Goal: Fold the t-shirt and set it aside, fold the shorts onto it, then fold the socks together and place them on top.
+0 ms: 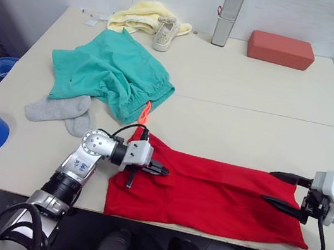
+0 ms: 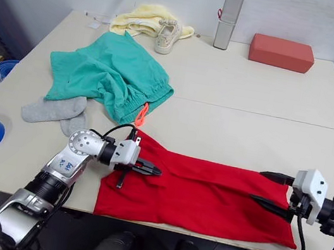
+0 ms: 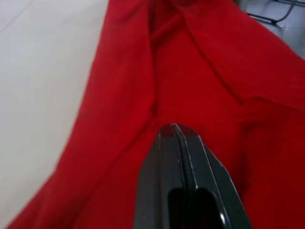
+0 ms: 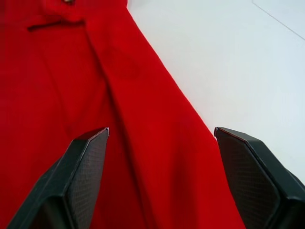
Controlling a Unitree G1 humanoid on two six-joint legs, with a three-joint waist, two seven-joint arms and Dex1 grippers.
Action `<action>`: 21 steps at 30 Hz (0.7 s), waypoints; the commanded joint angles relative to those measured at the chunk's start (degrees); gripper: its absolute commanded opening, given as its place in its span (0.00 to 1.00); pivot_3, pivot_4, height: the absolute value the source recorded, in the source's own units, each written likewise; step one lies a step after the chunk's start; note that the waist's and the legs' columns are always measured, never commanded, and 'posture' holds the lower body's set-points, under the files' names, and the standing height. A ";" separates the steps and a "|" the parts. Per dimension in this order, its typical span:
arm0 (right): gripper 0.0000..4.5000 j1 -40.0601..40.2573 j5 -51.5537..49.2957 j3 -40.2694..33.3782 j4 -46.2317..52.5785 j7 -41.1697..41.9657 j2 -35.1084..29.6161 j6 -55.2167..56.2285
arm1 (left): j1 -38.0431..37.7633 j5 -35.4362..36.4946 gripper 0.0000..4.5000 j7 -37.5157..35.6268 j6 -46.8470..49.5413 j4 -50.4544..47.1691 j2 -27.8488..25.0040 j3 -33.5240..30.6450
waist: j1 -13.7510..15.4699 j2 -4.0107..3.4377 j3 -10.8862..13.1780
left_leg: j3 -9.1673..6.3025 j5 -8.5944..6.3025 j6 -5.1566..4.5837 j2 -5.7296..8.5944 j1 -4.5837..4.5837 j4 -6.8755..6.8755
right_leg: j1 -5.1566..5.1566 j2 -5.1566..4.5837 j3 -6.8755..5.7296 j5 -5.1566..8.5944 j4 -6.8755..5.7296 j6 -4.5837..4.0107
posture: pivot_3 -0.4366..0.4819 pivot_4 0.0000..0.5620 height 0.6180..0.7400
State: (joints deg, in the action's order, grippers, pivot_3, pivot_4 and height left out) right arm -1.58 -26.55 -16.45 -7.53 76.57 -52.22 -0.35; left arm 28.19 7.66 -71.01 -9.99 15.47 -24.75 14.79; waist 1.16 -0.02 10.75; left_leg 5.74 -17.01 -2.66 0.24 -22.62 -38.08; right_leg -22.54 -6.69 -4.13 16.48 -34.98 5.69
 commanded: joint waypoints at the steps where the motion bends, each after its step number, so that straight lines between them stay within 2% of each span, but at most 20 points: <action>1: 0.81 -1.67 -1.28 0.88 4.78 -1.83 0.47 -3.47 | -1.30 2.23 0.00 0.27 1.77 -4.18 -1.99 -2.08 | -0.09 -0.01 -0.01 | -0.01 0.00 0.01 -0.01 -0.01 0.00 | -0.01 0.00 0.00 0.01 0.00 -0.01 | 0.48 0.27 1.00; 6: 0.81 -5.36 -2.82 3.72 10.03 -7.58 4.55 -10.74 | -2.82 4.82 0.00 4.14 7.75 -7.26 -2.79 -5.77 | -0.34 -0.02 -0.01 | -0.10 -0.01 0.03 -0.02 -0.01 0.01 | 0.00 -0.02 -0.04 0.03 0.00 -0.06 | 0.48 0.27 1.00; 9: 0.67 -7.42 -2.40 6.06 10.75 -9.97 7.13 -12.94 | -3.38 4.77 0.00 7.14 9.91 -8.22 -2.27 -6.72 | -0.15 -0.02 -0.01 | -0.15 -0.01 0.03 -0.02 -0.06 0.01 | 0.00 -0.03 -0.10 0.03 0.04 -0.06 | 0.48 0.27 1.00; 12: 0.44 -8.26 1.36 9.44 9.31 -10.70 8.55 -10.70 | -3.42 6.02 0.00 12.27 14.21 -8.89 0.10 -8.42 | 0.05 -0.02 -0.01 | -0.15 -0.01 0.02 -0.01 -0.08 0.01 | 0.00 -0.04 -0.12 0.03 0.07 -0.06 | 0.48 0.27 1.00; 17: 0.04 -9.65 9.65 15.75 4.39 -13.18 11.37 -4.68 | -3.19 2.92 0.00 16.54 18.36 -8.64 1.57 -6.07 | -0.02 -0.01 -0.01 | -0.16 0.00 0.01 0.00 -0.13 0.00 | -0.03 -0.02 -0.17 0.03 0.06 -0.05 | 0.48 0.27 1.00; 18: 0.00 -9.66 11.31 17.10 3.42 -13.14 11.78 -2.74 | -3.39 2.33 0.00 17.43 19.18 -8.68 1.89 -5.53 | -0.03 -0.01 -0.01 | -0.16 0.01 0.00 0.00 -0.13 0.00 | -0.03 -0.01 -0.18 0.03 0.05 -0.05 | 0.48 0.27 1.00; 21: 0.00 -8.52 12.86 18.53 2.28 -11.85 12.12 1.51 | -4.09 0.95 0.00 19.07 22.47 -9.85 1.62 -4.35 | -0.04 -0.01 -0.01 | -0.13 0.03 -0.01 0.00 -0.12 0.00 | -0.03 0.01 -0.17 0.03 0.02 -0.05 | 0.48 0.27 1.00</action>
State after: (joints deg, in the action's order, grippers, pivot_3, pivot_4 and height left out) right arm -10.85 -14.78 1.79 -4.97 63.92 -39.86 -1.12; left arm 24.42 9.27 -52.90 11.13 8.67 -22.90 10.09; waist 1.12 -0.03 10.74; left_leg 5.62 -16.94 -2.74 0.24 -22.74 -38.08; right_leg -22.56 -6.67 -4.31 16.51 -34.96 5.64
